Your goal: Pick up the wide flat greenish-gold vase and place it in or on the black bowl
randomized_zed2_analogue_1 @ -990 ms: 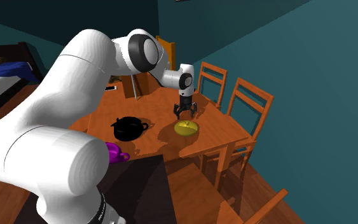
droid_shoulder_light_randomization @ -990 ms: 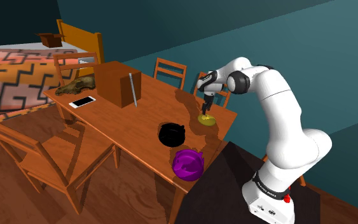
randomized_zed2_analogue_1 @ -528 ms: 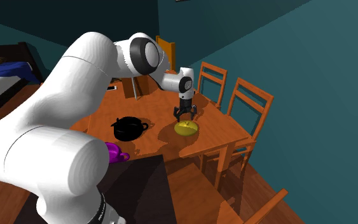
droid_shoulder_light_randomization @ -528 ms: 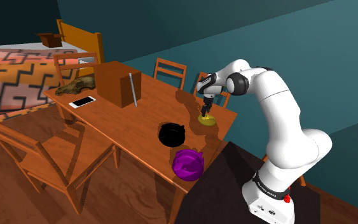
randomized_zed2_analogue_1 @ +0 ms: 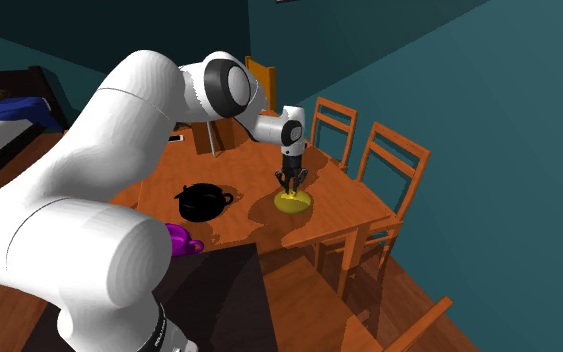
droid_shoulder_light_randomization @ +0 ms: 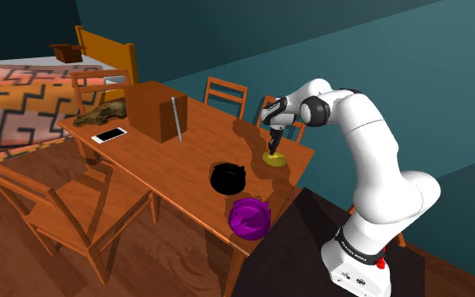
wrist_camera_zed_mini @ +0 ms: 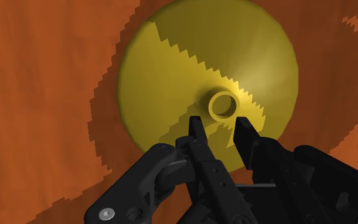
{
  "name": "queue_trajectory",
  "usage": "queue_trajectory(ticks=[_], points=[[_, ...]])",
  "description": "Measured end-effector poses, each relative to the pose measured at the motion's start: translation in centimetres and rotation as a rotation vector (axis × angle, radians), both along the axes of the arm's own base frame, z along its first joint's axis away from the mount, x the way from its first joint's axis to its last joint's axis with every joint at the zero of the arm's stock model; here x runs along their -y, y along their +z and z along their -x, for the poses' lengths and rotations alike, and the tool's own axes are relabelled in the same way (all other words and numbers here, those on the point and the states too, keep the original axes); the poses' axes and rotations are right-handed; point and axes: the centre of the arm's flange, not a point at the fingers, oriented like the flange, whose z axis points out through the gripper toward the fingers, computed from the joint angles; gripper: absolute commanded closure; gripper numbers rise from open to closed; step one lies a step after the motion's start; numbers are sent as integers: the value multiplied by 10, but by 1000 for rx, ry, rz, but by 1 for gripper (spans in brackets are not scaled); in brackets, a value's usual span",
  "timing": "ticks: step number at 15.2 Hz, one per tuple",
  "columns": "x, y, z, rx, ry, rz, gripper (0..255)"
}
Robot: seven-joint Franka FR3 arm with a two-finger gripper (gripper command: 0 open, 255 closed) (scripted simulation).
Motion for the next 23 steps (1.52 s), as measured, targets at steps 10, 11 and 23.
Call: queue_trajectory(ticks=[10, 11, 23], points=[[0, 20, 1, -1, 0, 0, 255], [0, 26, 1, -1, 0, 0, 255], [0, 90, 1, -1, 0, 0, 255]])
